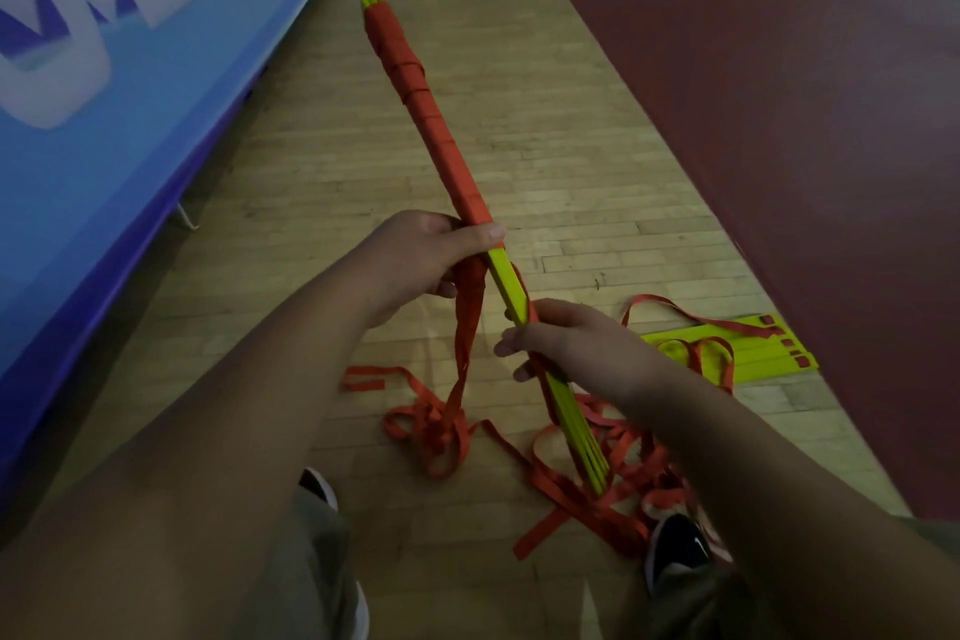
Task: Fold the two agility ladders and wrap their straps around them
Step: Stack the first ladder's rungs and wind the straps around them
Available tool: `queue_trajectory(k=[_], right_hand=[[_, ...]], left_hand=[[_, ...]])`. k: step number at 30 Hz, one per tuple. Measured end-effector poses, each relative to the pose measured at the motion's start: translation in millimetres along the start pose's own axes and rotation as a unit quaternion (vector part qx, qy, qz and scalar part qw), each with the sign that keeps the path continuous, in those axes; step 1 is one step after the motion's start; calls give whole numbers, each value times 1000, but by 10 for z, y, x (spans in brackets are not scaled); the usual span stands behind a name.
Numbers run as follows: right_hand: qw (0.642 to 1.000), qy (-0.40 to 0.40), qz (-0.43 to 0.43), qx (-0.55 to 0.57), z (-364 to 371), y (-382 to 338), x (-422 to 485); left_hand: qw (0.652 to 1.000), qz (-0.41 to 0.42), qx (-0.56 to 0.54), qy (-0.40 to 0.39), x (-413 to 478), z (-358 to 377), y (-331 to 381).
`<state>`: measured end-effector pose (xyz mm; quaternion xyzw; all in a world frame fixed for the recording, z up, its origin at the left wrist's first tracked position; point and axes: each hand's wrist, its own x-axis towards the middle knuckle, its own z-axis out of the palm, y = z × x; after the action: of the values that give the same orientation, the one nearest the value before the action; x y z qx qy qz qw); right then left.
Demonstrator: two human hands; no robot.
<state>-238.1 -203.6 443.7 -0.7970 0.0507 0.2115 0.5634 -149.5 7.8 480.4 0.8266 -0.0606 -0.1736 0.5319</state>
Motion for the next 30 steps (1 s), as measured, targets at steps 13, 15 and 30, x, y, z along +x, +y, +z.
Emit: queue_trajectory(k=[13, 15, 30], right_hand=[[995, -81, -39, 39, -107, -5, -39], [996, -64, -43, 51, -105, 18, -21], [984, 133, -49, -109, 48, 231, 147]], left_hand=[[998, 28, -26, -56, -27, -157, -8], [998, 25, -13, -52, -29, -172, -13], [994, -28, 107, -18, 6, -52, -114]])
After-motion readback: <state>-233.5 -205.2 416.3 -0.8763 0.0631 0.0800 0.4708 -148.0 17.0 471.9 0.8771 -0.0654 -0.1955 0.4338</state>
